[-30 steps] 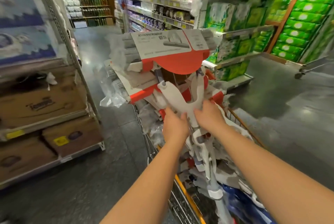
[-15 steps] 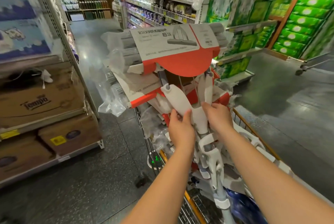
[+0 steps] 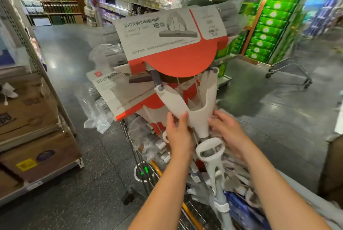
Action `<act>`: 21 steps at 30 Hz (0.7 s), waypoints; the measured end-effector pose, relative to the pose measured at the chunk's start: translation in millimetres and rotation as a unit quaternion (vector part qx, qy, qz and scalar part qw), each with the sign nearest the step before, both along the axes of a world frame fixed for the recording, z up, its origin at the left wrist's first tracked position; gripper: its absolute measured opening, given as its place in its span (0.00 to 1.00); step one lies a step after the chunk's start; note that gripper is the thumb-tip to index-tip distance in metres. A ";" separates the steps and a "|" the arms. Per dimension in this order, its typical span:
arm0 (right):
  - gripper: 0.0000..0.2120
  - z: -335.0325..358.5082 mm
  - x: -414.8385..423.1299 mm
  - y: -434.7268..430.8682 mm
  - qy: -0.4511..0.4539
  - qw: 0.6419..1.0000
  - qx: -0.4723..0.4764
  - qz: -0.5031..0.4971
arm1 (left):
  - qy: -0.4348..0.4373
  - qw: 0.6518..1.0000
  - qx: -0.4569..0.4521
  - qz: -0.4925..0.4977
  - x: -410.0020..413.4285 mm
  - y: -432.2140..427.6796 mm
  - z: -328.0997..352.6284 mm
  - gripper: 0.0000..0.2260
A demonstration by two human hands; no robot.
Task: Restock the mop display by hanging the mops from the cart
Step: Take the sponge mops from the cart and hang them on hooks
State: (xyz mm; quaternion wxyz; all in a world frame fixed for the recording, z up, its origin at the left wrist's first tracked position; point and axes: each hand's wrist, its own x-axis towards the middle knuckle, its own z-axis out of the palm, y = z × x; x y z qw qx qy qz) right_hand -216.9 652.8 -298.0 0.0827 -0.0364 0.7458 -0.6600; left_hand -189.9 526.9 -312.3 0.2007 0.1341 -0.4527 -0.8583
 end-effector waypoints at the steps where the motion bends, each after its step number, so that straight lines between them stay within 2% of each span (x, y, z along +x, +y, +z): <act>1: 0.14 -1.4 7.0 6.5 -0.023 0.999 0.030 0.021 | 0.006 1.000 0.009 -0.006 -1.1 1.4 3.5 0.09; 2: 0.22 -4.8 14.9 10.4 -0.049 0.997 0.054 0.029 | 0.012 1.000 0.017 -0.014 -2.3 2.9 6.5 0.09; 4: 0.39 -10.3 26.3 10.8 -0.085 0.996 0.026 -0.024 | 0.023 0.999 0.020 -0.041 -5.2 6.0 12.6 0.11; 6: 0.36 -6.9 32.4 5.4 -0.059 0.995 -0.011 -0.076 | 0.029 0.997 0.016 -0.069 -10.6 8.3 16.8 0.12; 9: 0.10 3.3 34.3 0.6 -0.011 0.990 -0.033 -0.137 | 0.041 0.993 0.019 -0.105 -20.8 8.3 29.2 0.10; 10: 0.08 7.3 35.3 -0.9 0.011 0.987 -0.035 -0.159 | 0.051 0.991 0.019 -0.119 -24.5 8.1 32.8 0.11; 13: 0.10 18.9 38.2 -7.6 0.054 0.970 -0.034 -0.234 | 0.078 0.979 0.032 -0.184 -28.3 11.0 39.7 0.14; 17: 0.32 35.0 45.9 -21.3 0.093 0.947 -0.026 -0.308 | 0.058 0.952 -0.031 -0.300 -5.8 16.1 27.8 0.06; 19: 0.28 45.2 50.8 -24.5 0.108 0.933 -0.034 -0.340 | 0.056 0.933 -0.072 -0.347 9.4 14.0 17.0 0.11; 21: 0.17 58.4 55.7 -25.4 0.133 0.920 -0.032 -0.368 | 0.088 0.914 -0.092 -0.385 20.6 13.6 13.1 0.14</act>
